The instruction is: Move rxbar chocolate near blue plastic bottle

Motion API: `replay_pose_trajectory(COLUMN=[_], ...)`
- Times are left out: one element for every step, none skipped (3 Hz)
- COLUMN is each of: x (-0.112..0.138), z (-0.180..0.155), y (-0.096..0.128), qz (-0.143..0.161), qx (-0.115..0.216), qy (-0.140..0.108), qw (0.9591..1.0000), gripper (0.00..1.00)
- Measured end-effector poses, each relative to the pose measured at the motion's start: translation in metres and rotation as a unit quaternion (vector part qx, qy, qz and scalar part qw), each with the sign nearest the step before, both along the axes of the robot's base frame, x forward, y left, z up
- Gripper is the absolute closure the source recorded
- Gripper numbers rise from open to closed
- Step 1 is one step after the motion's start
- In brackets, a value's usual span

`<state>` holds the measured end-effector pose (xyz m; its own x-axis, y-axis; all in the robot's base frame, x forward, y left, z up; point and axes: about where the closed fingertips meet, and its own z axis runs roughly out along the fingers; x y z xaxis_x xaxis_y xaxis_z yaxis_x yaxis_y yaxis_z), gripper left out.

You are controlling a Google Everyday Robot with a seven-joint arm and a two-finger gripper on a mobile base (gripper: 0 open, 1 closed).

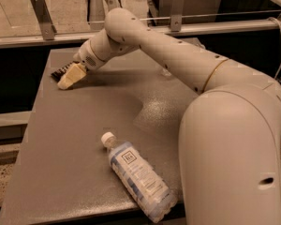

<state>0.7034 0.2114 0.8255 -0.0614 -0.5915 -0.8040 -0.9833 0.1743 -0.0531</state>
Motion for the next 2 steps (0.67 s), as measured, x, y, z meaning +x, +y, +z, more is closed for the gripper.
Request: replay_pose_trajectory(x=[0.001,0.0009], z=[-0.0014,-0.001], y=[0.0037,0.004], qz=[-0.002,-0.001], qx=[0.001,0.001], qy=[0.005,0.005], qw=[1.0,1.0], gripper=[0.49,0.72])
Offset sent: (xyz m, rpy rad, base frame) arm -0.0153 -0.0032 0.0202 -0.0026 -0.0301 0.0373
